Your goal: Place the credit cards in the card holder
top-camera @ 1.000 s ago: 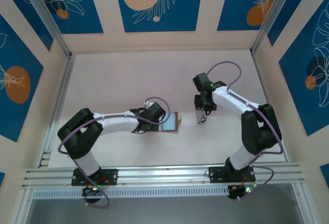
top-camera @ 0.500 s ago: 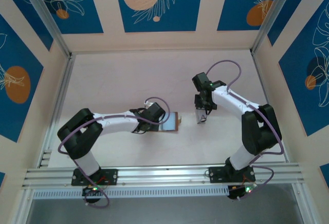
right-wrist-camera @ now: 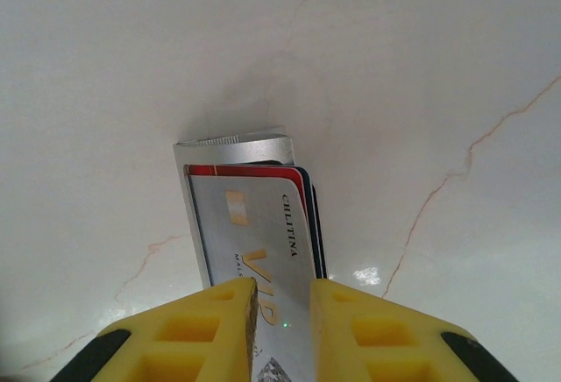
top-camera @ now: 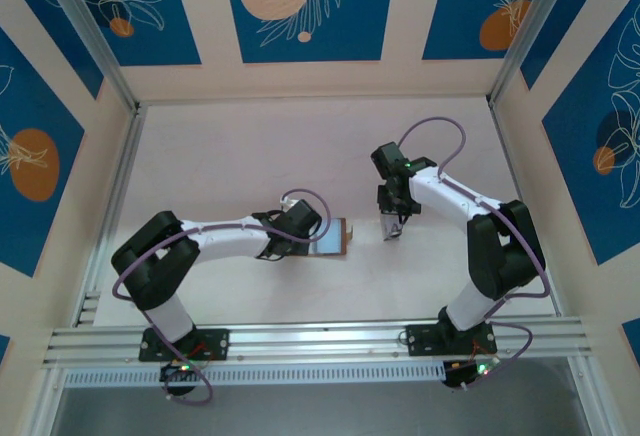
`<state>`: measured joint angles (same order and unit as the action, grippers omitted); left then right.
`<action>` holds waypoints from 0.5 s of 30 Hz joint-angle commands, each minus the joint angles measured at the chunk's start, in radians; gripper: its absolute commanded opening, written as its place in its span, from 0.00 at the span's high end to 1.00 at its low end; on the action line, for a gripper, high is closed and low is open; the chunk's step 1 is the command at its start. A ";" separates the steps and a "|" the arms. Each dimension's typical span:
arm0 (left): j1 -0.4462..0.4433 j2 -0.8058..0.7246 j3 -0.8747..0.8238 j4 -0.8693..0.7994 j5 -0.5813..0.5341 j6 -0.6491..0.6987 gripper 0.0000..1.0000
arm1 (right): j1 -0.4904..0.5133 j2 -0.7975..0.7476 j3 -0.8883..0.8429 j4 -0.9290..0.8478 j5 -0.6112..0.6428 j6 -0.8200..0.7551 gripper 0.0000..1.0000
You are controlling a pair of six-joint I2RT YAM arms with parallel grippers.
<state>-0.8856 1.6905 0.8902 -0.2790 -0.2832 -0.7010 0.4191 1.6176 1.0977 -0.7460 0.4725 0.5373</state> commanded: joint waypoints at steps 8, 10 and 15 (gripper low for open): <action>0.001 0.060 -0.040 -0.025 0.070 -0.020 0.89 | 0.007 -0.038 0.027 -0.034 0.040 -0.007 0.76; 0.002 0.060 -0.040 -0.025 0.070 -0.020 0.89 | 0.007 -0.031 0.027 -0.030 0.033 -0.010 0.76; 0.002 0.061 -0.043 -0.024 0.070 -0.020 0.89 | 0.010 -0.013 0.022 -0.020 0.017 -0.011 0.76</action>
<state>-0.8856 1.6905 0.8898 -0.2775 -0.2829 -0.7013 0.4198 1.6051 1.0996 -0.7559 0.4938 0.5369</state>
